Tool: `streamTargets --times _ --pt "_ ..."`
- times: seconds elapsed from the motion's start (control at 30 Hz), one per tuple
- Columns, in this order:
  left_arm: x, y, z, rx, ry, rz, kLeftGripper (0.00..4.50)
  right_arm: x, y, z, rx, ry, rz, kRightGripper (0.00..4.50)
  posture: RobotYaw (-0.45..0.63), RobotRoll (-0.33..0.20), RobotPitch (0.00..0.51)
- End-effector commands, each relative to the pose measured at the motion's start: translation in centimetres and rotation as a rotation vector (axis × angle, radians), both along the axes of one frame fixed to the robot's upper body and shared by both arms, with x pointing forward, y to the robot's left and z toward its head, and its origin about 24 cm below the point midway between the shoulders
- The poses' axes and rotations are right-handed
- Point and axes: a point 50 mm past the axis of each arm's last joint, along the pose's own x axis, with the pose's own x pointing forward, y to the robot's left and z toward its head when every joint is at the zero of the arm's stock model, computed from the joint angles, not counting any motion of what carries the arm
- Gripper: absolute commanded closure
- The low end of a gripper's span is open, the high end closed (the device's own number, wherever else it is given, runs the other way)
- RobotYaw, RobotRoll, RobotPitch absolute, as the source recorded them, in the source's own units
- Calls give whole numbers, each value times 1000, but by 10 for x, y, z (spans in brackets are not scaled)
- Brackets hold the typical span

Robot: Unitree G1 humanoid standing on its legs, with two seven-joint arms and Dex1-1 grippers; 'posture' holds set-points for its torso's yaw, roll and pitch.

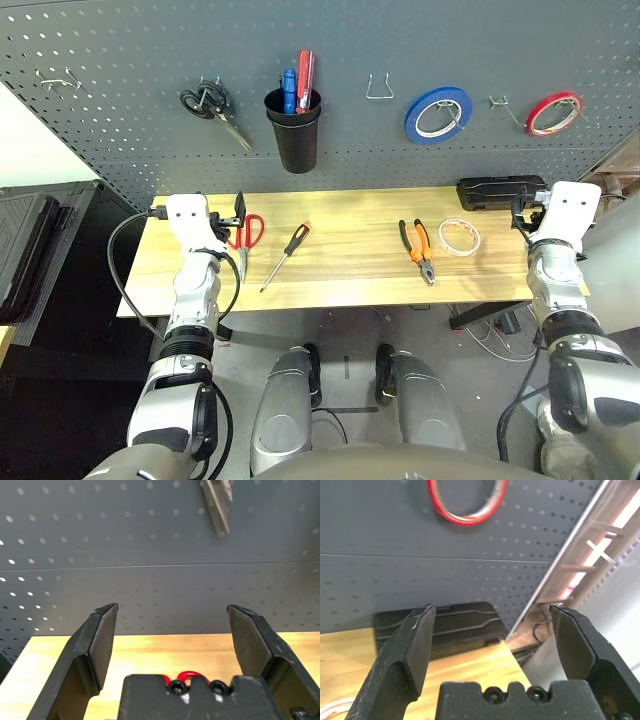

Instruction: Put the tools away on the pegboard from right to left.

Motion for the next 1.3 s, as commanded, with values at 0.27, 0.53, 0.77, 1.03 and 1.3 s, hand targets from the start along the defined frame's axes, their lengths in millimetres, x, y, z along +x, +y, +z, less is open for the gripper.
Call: streamTargets --times 0.27,0.53,0.77,1.03,1.3 --pt "-3 -8 1 15 8 -58 39 9 3 1 -5 58 35 0 175 0 175" --pt "-11 -45 6 48 69 -345 39 16 -10 8 -223 376 316 0 163 0 193" --pt "-23 -85 11 160 137 -679 39 20 -9 19 -257 469 560 0 154 0 200" --pt "-33 -104 9 305 217 -911 39 17 -6 14 -346 722 792 0 166 0 206" --pt "-39 -105 9 376 238 -980 39 20 3 5 -300 862 832 0 197 0 239"
